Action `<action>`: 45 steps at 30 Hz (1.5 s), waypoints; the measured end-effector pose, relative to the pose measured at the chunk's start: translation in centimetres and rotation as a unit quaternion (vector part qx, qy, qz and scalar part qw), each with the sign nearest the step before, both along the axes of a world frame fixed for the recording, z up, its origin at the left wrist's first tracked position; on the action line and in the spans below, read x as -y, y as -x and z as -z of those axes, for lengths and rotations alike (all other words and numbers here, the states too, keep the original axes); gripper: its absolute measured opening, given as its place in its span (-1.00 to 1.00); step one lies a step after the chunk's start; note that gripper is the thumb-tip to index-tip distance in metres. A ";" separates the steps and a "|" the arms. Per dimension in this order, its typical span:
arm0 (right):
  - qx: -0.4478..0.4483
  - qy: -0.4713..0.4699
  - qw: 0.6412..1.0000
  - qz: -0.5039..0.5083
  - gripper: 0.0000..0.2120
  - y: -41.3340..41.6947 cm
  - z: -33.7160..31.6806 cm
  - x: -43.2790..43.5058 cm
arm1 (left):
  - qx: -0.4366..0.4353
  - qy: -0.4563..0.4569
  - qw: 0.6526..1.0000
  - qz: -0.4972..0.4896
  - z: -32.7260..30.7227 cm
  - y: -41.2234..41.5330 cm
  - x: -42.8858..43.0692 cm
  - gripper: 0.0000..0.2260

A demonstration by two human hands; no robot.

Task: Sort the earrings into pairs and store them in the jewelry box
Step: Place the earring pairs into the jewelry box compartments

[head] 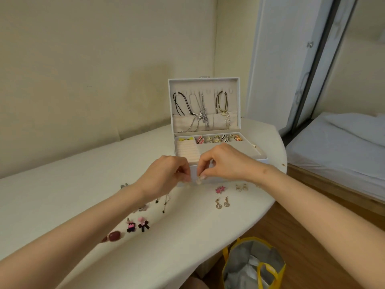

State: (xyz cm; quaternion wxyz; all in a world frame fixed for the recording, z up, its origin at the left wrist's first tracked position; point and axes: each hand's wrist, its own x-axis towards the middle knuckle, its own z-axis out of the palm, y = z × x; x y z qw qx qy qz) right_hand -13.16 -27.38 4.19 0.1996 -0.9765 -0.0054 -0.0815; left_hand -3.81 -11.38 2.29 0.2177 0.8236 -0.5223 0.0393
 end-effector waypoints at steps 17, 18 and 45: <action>0.030 -0.010 0.993 0.111 -0.86 -9.6 -1.8 4.1 | 0.036 0.000 0.994 -0.106 -1.7 -9.3 6.5 -0.90; 0.027 -0.009 0.993 0.118 -0.88 -10.0 -1.7 4.2 | 0.041 -0.006 0.993 -0.113 -1.7 -9.8 6.8 -0.91; -0.032 0.036 0.985 0.168 -0.85 -14.0 -0.7 4.5 | 0.160 -0.038 0.970 -0.180 -1.1 -10.9 9.1 -0.84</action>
